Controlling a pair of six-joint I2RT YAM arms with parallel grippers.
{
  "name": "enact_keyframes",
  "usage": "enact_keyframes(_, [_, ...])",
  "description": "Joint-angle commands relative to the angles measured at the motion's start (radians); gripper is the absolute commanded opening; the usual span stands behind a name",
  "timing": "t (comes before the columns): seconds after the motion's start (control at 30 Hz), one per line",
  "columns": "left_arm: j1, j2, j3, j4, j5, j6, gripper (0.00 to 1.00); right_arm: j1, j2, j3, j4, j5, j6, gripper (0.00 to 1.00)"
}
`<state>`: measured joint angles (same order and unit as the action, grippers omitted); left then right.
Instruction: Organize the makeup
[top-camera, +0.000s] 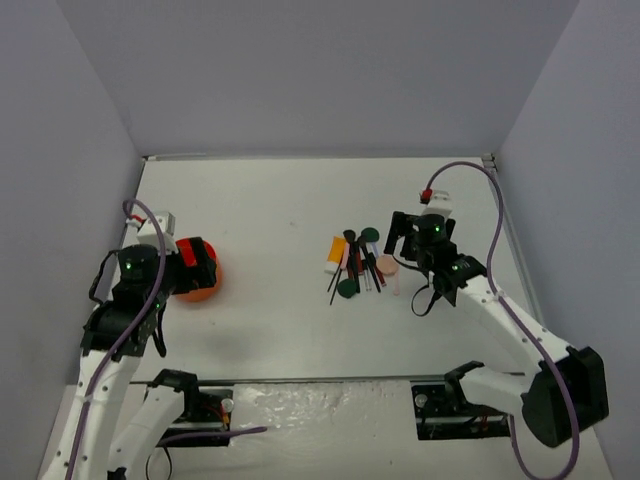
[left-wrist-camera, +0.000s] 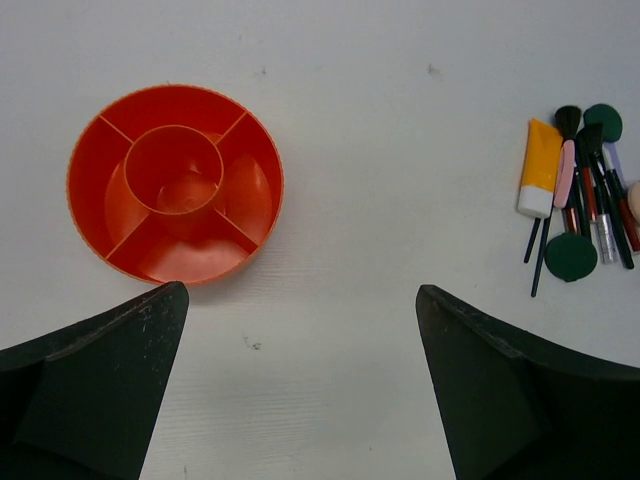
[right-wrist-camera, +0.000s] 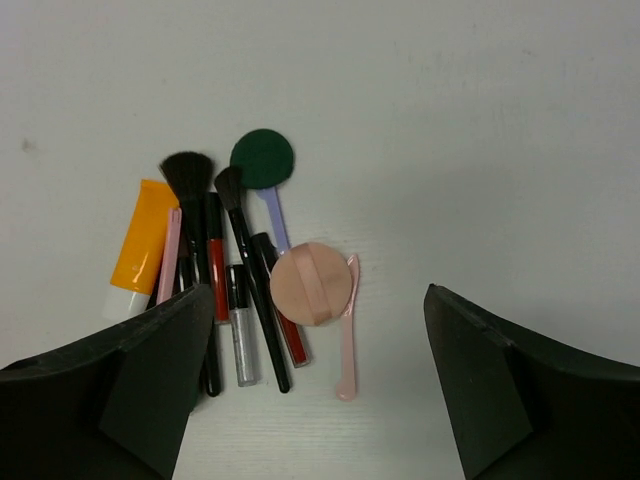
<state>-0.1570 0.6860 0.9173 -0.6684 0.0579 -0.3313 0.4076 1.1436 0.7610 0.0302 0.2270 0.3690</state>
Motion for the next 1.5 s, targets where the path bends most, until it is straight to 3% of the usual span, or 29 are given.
enact_keyframes(0.0, [-0.002,0.028,0.003,0.082,0.055,-0.008,0.97,0.005,0.087,0.004,0.114,-0.002,0.013,0.72])
enact_keyframes(0.17, [-0.001,0.012,-0.016,0.064,0.032,0.001,0.97,-0.011,0.164,-0.004,0.146,-0.016,0.013,0.58])
enact_keyframes(0.33, [-0.001,0.009,-0.026,0.073,0.063,-0.003,0.97,-0.019,0.210,-0.019,0.184,-0.066,0.017,0.53])
enact_keyframes(0.5, [-0.001,0.012,-0.027,0.067,0.060,-0.003,0.97,-0.001,0.251,-0.058,0.264,-0.259,0.001,0.42])
enact_keyframes(0.6, [-0.001,0.014,-0.028,0.069,0.062,-0.003,0.97,0.023,0.246,-0.086,0.310,-0.334,0.011,0.41])
enact_keyframes(0.83, [0.001,0.020,-0.026,0.064,0.060,-0.004,0.97,0.113,0.257,-0.087,0.322,-0.339,0.022,0.41])
enact_keyframes(1.37, [0.002,0.017,-0.026,0.059,0.060,-0.005,0.97,0.166,0.359,-0.063,0.297,-0.365,0.035,0.39])
enact_keyframes(1.47, [0.003,0.017,-0.028,0.059,0.060,-0.005,0.97,0.168,0.366,-0.062,0.292,-0.366,0.034,0.35])
